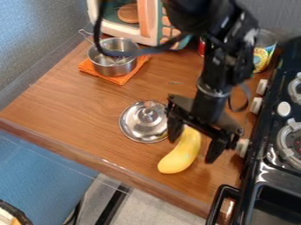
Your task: Moved the banana to the upper middle of the table
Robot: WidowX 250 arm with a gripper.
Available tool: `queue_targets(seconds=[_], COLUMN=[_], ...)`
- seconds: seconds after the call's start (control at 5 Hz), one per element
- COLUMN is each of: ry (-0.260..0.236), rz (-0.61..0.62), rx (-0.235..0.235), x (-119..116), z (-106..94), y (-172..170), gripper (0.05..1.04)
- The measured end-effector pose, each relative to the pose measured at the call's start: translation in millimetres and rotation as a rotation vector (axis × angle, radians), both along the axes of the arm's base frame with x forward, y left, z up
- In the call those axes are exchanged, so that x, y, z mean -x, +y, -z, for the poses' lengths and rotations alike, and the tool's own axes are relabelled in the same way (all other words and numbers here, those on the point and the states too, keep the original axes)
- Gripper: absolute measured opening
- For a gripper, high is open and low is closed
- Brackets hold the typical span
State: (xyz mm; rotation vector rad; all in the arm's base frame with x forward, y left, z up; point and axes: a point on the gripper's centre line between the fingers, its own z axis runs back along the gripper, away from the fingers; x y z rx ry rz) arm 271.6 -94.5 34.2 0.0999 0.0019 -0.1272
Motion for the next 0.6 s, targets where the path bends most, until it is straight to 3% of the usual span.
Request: queue_targets(seconds=[0.2, 0.4, 0.6], ry=[0.025, 0.096, 0.118], rz=[0.001, -0.011, -0.017], rx=[0.001, -0.024, -0.008], x=[2.2, 2.4, -0.5], z=[11.7, 20.6, 21.2], y=[-3.8, -4.1, -4.2], gripper=[0.984, 0.892, 0.611])
